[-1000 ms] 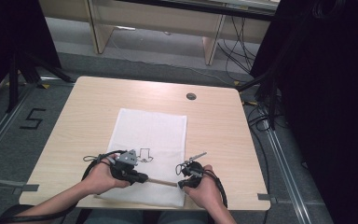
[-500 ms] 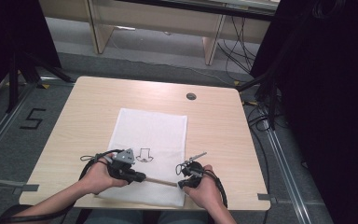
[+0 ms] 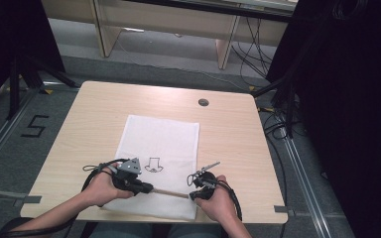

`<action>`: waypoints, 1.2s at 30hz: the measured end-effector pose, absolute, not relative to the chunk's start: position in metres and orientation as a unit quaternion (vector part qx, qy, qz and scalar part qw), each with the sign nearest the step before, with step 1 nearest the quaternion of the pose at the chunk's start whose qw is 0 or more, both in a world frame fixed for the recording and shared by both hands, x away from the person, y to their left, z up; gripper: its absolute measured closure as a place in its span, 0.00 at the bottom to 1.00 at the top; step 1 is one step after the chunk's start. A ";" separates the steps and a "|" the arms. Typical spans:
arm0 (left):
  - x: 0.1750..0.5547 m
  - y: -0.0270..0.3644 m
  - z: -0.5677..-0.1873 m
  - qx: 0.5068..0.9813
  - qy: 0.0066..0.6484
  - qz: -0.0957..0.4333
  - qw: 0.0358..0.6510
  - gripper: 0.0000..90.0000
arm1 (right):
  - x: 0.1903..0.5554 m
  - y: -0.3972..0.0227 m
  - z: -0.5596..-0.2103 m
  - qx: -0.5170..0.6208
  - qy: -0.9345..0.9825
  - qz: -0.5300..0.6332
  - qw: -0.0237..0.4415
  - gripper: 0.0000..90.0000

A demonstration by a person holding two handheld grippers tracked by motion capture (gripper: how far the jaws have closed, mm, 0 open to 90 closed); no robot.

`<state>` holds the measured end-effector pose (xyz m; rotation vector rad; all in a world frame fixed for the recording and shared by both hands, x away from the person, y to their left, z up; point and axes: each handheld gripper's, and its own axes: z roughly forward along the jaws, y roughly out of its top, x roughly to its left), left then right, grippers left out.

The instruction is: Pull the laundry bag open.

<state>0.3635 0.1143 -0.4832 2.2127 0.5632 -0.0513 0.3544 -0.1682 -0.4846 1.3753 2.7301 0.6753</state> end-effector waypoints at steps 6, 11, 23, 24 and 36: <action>0.364 0.117 -0.483 0.882 0.230 -0.015 0.411 0.97 | 0.355 -0.168 -0.485 0.439 0.872 0.216 0.004 1.00; 0.364 0.118 -0.483 0.884 0.228 -0.013 0.408 0.97 | 0.355 -0.169 -0.485 0.438 0.872 0.218 0.005 1.00; 0.362 0.118 -0.482 0.885 0.226 -0.011 0.407 0.97 | 0.355 -0.168 -0.485 0.440 0.872 0.216 0.004 1.00; 0.362 0.118 -0.482 0.884 0.226 -0.012 0.409 0.97 | 0.355 -0.168 -0.485 0.440 0.871 0.216 0.004 1.00; 0.362 0.125 -0.482 0.885 0.229 -0.006 0.406 0.97 | 0.355 -0.169 -0.485 0.439 0.872 0.217 0.007 1.00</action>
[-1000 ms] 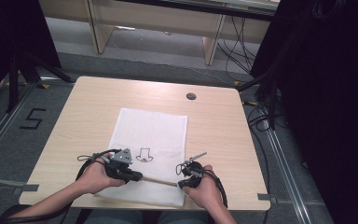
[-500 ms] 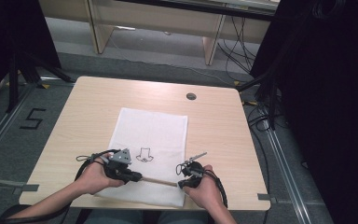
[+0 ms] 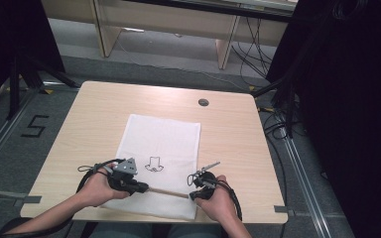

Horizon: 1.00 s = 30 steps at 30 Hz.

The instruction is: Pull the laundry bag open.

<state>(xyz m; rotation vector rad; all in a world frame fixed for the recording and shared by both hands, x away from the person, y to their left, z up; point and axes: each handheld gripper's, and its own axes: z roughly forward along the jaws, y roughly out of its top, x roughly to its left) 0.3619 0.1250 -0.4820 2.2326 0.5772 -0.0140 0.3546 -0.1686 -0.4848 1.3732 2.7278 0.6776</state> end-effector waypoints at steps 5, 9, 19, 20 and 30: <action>0.362 0.126 -0.482 0.891 0.224 0.004 0.395 1.00 | 0.355 -0.169 -0.485 0.439 0.872 0.217 0.006 1.00; 0.368 0.144 -0.480 0.881 0.252 0.013 0.399 1.00 | 0.354 -0.170 -0.484 0.444 0.869 0.216 0.007 1.00; 0.367 0.141 -0.487 0.872 0.254 -0.011 0.418 1.00 | 0.355 -0.170 -0.484 0.445 0.869 0.216 0.006 1.00; 0.367 0.140 -0.488 0.875 0.247 -0.009 0.416 0.98 | 0.355 -0.169 -0.483 0.452 0.867 0.211 0.002 1.00; 0.362 0.125 -0.499 0.886 0.235 -0.017 0.400 0.76 | 0.355 -0.170 -0.484 0.445 0.869 0.215 0.006 1.00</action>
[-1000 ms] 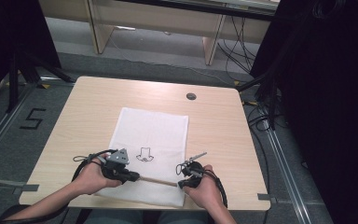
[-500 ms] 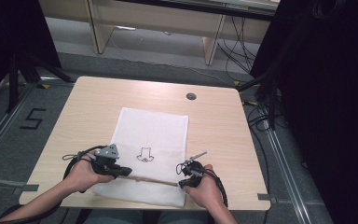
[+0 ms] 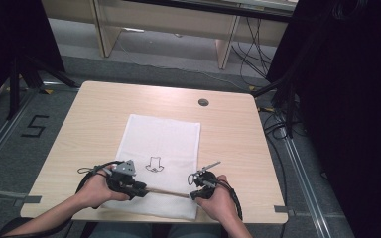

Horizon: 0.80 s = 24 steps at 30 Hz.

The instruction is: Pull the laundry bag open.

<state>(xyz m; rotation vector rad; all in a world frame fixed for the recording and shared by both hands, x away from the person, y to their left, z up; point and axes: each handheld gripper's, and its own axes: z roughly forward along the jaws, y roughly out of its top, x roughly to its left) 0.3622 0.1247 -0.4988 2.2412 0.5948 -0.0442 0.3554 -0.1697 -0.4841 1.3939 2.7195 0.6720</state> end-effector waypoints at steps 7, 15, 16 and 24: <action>0.364 0.110 -0.506 0.903 0.216 -0.008 0.373 0.84 | 0.355 -0.169 -0.483 0.452 0.867 0.211 0.002 1.00; 0.365 0.107 -0.501 0.911 0.202 0.003 0.360 0.96 | 0.357 -0.170 -0.484 0.443 0.870 0.214 0.002 1.00; 0.365 0.107 -0.500 0.910 0.204 0.002 0.362 0.96 | 0.357 -0.170 -0.484 0.442 0.871 0.214 0.003 1.00; 0.366 0.116 -0.490 0.897 0.226 -0.024 0.379 0.97 | 0.355 -0.167 -0.484 0.443 0.872 0.207 0.011 1.00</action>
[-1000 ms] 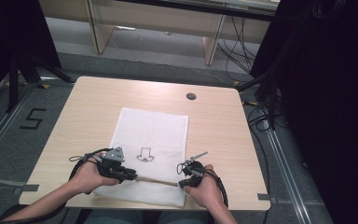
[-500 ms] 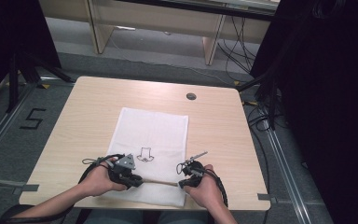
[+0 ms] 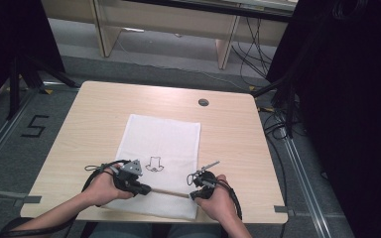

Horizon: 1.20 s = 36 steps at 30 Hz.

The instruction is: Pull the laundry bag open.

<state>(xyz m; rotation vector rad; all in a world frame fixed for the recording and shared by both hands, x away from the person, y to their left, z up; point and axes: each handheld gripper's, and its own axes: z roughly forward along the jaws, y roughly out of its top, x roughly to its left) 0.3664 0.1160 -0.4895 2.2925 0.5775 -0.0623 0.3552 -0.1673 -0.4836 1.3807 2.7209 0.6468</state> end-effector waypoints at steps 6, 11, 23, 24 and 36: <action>0.366 0.129 -0.488 0.896 0.242 -0.021 0.372 0.97 | 0.355 -0.168 -0.483 0.440 0.873 0.209 0.011 1.00; 0.367 0.138 -0.486 0.892 0.251 -0.021 0.375 0.97 | 0.354 -0.167 -0.483 0.449 0.870 0.202 0.008 1.00; 0.366 0.149 -0.484 0.887 0.266 -0.021 0.376 0.97 | 0.353 -0.167 -0.483 0.454 0.868 0.202 0.006 1.00; 0.366 0.150 -0.484 0.888 0.264 -0.017 0.375 0.97 | 0.354 -0.167 -0.483 0.452 0.869 0.203 0.007 1.00; 0.365 0.162 -0.485 0.885 0.275 -0.014 0.375 0.97 | 0.353 -0.168 -0.483 0.454 0.868 0.203 0.009 1.00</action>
